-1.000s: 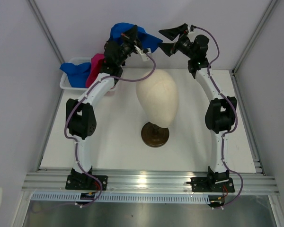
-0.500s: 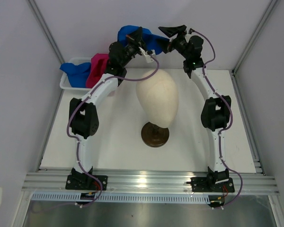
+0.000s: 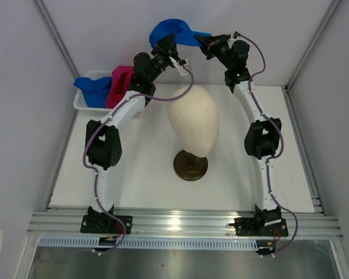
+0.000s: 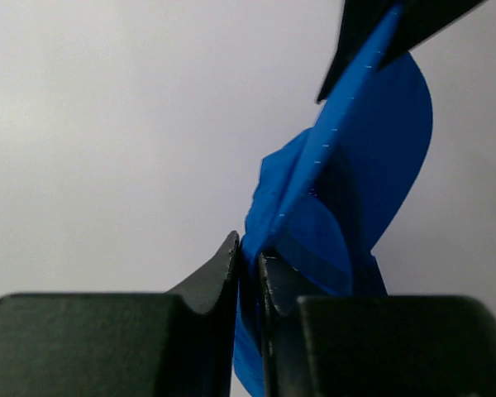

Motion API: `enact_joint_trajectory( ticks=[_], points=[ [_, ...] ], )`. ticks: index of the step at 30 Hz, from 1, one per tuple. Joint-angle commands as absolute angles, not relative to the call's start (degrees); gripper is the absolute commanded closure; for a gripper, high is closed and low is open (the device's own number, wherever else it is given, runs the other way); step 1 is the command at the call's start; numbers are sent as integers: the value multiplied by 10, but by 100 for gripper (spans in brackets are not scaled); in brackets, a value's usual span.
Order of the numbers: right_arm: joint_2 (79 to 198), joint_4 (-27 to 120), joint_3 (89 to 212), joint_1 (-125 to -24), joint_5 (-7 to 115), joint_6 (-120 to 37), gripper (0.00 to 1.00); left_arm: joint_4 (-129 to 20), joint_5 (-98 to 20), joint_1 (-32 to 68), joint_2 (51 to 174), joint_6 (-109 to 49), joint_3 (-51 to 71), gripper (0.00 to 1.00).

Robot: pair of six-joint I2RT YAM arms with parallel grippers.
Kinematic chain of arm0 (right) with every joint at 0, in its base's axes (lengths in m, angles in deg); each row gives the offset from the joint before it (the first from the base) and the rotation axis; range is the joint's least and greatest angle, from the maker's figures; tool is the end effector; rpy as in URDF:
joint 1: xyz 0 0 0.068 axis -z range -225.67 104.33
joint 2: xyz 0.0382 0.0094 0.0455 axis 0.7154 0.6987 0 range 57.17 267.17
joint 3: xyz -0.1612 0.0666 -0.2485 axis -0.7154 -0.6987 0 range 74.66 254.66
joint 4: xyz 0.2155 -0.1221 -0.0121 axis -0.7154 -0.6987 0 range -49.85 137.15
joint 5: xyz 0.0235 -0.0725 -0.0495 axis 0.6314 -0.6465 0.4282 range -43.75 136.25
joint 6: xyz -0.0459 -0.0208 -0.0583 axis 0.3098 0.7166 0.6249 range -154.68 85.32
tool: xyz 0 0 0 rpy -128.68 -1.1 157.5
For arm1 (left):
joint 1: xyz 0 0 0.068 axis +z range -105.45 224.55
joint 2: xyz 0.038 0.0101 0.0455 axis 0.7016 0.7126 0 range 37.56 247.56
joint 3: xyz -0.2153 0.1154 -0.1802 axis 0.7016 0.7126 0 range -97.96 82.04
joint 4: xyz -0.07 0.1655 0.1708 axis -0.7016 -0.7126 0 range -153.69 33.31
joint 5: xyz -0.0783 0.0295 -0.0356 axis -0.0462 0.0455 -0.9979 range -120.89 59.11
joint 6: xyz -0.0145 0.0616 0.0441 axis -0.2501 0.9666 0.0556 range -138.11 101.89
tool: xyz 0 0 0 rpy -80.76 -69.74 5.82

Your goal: Stack the hats

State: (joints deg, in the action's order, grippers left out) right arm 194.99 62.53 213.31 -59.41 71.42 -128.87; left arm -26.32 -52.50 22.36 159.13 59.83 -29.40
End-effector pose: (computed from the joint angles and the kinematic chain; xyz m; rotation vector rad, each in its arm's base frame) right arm 0.5730 0.1689 0.4126 0.6346 1.4480 1.8313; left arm 0.4899 -0.2260 0.4305 1.1515 0.5278 0.6132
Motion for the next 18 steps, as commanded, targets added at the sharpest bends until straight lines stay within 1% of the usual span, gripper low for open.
enact_joint_trajectory(
  ticks=[1,2,3,5,6,7,8,9,10,11,12,13,14,16,18],
  points=[
    [1971,631,2162,-582,742,-1238,100,-136,-534,228,1573,486,-305,69],
    [1971,646,2158,-579,749,-1223,100,-119,-513,228,1567,423,-303,57],
    [1971,653,2156,-572,761,-1219,100,-86,-499,228,1560,391,-299,41],
    [1977,677,2159,-564,776,-1214,100,-53,-466,228,1533,303,-273,27],
    [1981,682,2163,-561,794,-1212,100,-34,-429,228,1521,276,-263,19],
    [1984,684,2170,-554,803,-1211,100,-38,-409,228,1504,253,-254,16],
    [1989,698,2181,-552,811,-1212,100,-50,-388,225,1466,203,-218,13],
    [1991,701,2186,-550,827,-1207,100,-74,-345,224,1443,170,-207,9],
    [1992,698,2193,-546,833,-1203,100,-159,-329,223,1421,141,-193,7],
    [1989,696,2202,-544,839,-1196,100,-209,-313,223,1382,78,-191,6],
    [1984,687,2208,-543,845,-1187,100,-252,-278,223,1369,38,-194,2],
    [1980,665,2213,-541,847,-1162,100,-330,-222,224,1356,6,-197,1],
    [1974,657,2217,-541,848,-1150,100,-365,-201,225,1344,-53,-198,1],
    [1945,647,2215,-541,850,-1139,100,-427,-150,225,1310,-110,-197,1],
    [1916,650,2207,-545,856,-1142,100,-504,-129,233,1270,-220,-185,1]
  ],
)
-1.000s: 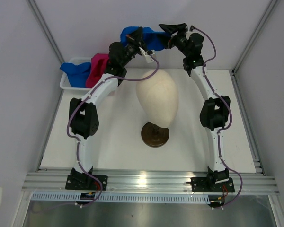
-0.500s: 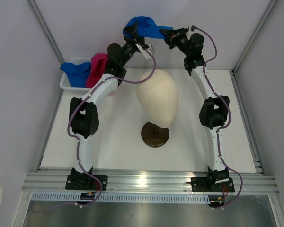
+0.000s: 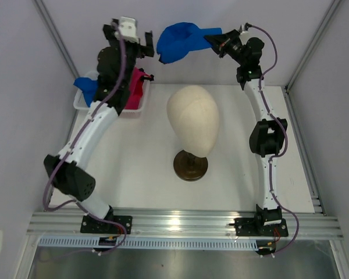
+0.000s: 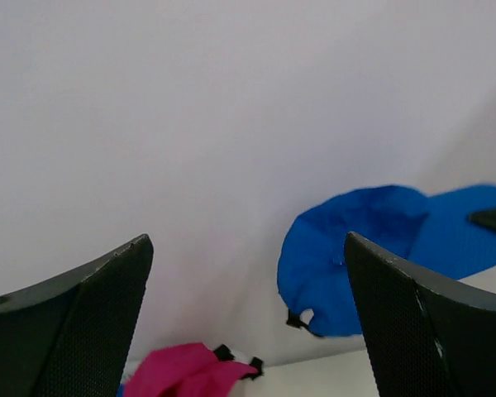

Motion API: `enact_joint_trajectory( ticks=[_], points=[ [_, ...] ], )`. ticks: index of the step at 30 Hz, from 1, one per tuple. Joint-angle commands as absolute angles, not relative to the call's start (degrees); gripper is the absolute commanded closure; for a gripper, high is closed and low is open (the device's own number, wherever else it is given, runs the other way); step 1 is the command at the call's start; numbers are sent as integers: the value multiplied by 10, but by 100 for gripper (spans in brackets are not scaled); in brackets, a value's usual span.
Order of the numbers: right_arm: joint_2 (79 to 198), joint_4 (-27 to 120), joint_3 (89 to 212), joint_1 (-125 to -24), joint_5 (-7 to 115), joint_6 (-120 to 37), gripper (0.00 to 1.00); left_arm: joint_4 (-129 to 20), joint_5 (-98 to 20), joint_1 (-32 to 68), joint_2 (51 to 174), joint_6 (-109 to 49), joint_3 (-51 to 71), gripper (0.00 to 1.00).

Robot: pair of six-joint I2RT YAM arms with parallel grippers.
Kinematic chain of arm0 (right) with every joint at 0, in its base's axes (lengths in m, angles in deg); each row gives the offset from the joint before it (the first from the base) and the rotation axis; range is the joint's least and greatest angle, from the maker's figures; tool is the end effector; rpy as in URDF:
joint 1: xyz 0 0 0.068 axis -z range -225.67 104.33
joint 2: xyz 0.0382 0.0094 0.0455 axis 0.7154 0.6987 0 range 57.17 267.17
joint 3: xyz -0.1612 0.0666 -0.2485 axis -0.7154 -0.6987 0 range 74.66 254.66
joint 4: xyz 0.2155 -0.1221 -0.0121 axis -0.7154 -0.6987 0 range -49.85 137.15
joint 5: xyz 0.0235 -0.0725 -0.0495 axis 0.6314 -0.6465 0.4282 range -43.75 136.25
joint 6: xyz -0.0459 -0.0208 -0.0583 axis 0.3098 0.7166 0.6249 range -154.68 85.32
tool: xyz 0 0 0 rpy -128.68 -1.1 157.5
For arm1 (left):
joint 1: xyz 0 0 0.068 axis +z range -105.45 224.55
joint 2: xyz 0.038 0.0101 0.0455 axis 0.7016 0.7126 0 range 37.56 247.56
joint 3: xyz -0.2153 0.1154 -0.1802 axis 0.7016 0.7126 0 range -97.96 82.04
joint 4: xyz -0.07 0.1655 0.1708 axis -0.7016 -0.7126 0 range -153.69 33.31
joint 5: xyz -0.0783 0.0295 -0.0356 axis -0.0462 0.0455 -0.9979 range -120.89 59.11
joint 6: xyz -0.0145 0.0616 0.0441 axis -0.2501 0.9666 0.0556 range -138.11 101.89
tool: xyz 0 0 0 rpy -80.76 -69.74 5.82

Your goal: Stack the hats

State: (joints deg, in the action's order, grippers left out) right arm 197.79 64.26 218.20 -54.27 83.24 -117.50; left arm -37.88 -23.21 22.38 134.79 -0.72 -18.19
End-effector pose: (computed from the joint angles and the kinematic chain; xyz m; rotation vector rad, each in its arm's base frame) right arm 0.5818 0.1279 0.4161 0.3040 1.4852 1.7184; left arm 0.3861 -0.1479 0.5303 0.2911 1.1578 0.0064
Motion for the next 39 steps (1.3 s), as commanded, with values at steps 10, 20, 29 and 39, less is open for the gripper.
enact_joint_trajectory(
  ticks=[10,20,29,39],
  points=[
    [1757,672,2094,-631,788,-1198,100,-562,-171,325,1101,-428,-2,1],
    [1522,572,1882,-804,460,-1021,100,-562,-227,370,1023,-432,74,1],
    [1415,499,1790,-932,261,-873,100,-541,-210,373,922,-398,151,1],
    [1292,537,1625,-1002,149,-830,100,-542,-200,359,885,-382,181,0]
  ],
)
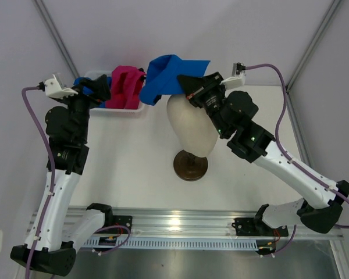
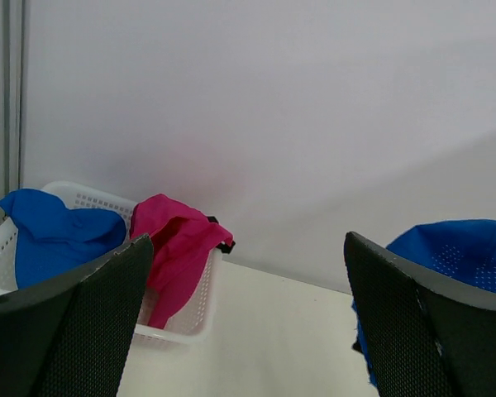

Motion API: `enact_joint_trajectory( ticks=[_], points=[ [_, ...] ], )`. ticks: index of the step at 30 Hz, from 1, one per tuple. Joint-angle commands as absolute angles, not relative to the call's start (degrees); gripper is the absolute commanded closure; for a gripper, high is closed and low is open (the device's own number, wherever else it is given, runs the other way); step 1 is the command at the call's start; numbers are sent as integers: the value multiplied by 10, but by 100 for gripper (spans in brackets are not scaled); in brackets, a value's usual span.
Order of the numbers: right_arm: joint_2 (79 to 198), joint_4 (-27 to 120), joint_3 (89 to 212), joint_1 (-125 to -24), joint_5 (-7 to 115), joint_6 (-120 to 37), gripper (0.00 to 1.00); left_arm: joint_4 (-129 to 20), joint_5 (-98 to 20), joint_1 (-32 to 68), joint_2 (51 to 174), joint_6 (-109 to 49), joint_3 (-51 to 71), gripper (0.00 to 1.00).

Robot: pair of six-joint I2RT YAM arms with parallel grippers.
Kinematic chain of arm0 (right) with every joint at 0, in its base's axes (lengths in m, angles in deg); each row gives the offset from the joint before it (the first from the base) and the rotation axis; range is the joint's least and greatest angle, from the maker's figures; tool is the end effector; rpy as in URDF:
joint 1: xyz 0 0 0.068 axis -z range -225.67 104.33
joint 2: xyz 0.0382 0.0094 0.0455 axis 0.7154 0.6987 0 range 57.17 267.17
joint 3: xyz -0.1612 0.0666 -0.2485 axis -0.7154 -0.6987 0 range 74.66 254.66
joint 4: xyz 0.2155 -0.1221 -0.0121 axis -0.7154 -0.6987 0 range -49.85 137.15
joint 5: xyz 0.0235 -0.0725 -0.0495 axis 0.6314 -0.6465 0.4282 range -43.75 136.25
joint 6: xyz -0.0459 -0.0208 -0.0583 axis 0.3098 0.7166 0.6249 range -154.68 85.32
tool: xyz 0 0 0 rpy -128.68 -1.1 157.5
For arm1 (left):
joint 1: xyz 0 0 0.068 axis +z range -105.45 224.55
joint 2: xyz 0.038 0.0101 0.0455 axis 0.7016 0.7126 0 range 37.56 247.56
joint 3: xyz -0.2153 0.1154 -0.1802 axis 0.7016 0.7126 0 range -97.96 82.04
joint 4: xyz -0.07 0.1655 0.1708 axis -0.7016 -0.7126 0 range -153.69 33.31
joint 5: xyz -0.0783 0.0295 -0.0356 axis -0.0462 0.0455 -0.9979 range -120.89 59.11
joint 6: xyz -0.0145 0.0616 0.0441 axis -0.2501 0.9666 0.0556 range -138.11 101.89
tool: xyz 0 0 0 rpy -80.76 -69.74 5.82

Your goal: Stack the hats

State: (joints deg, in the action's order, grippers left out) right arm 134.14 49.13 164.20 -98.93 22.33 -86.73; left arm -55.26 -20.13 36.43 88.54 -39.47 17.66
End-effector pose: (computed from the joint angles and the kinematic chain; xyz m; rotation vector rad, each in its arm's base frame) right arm 0.1976 0.2204 0.5439 0.3699 1.4089 1.2632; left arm 0.1780 -0.0131 0.4903 -0.3111 1.2863 -0.3146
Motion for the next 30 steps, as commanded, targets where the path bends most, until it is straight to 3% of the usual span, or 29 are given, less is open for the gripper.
enact_joint_trajectory(
  ticks=[1,30],
  points=[
    [1285,536,1620,-1019,138,-819,100,-542,-202,357,885,-382,181,0],
    [1043,444,1384,-1084,64,-915,100,-516,-234,337,892,-412,208,1]
  ],
)
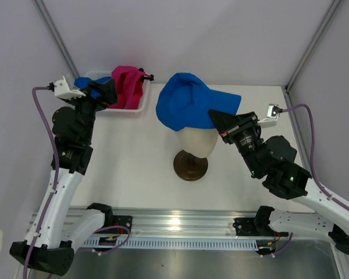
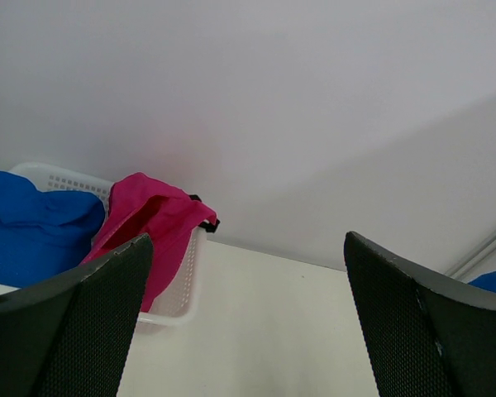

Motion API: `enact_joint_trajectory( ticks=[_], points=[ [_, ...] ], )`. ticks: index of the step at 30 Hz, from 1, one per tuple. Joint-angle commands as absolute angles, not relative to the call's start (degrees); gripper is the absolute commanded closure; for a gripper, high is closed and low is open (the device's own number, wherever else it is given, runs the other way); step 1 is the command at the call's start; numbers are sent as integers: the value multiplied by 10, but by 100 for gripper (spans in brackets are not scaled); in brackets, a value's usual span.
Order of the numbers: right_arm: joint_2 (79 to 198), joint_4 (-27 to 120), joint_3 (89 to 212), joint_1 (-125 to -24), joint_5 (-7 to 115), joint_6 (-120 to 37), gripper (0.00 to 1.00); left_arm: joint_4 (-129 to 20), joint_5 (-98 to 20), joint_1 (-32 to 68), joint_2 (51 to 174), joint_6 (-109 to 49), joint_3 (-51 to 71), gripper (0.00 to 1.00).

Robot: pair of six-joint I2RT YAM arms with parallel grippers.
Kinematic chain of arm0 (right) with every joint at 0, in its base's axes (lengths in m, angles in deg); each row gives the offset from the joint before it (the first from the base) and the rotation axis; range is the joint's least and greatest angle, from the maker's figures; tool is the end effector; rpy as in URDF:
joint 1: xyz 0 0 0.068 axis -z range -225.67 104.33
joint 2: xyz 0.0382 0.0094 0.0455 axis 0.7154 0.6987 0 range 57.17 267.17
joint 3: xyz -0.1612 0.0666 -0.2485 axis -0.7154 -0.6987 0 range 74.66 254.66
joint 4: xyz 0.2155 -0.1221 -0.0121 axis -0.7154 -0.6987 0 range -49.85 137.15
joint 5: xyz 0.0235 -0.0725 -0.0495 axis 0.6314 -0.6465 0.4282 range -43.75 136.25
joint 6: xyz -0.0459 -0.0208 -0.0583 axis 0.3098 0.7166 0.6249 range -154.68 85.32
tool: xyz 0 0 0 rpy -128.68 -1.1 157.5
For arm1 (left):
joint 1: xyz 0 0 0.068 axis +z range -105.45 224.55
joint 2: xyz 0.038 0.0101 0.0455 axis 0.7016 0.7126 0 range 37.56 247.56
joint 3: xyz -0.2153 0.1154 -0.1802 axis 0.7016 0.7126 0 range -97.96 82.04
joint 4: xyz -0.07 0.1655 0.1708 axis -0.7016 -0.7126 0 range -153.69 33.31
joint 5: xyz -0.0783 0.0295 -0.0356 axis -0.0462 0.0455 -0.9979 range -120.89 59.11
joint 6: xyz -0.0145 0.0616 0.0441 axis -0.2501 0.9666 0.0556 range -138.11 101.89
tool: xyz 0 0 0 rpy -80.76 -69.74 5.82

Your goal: Stack the hats

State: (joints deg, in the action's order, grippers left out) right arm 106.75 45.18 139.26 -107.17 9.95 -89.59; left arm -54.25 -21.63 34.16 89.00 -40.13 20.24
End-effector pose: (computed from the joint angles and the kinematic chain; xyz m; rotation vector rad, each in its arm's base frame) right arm 0.1098 0.1211 0.4849 0.4945 1.4263 1.2513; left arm 0.1859 -0.0234 0.4758 -0.2736 1.3321 -0.3678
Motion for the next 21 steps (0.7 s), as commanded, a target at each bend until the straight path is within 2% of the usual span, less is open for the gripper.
enact_joint_trajectory(
  ticks=[1,7,15,21],
  points=[
    [1034,442,1379,-1087,57,-915,100,-516,-235,337,892,-411,207,0],
    [976,435,1329,-1090,41,-932,100,-517,-240,334,905,-405,211,0],
    [975,431,1285,-1091,70,-941,100,-513,-258,332,920,-412,207,1],
    [976,453,1264,-1109,63,-877,100,-517,-290,330,944,-428,195,0]
  ],
)
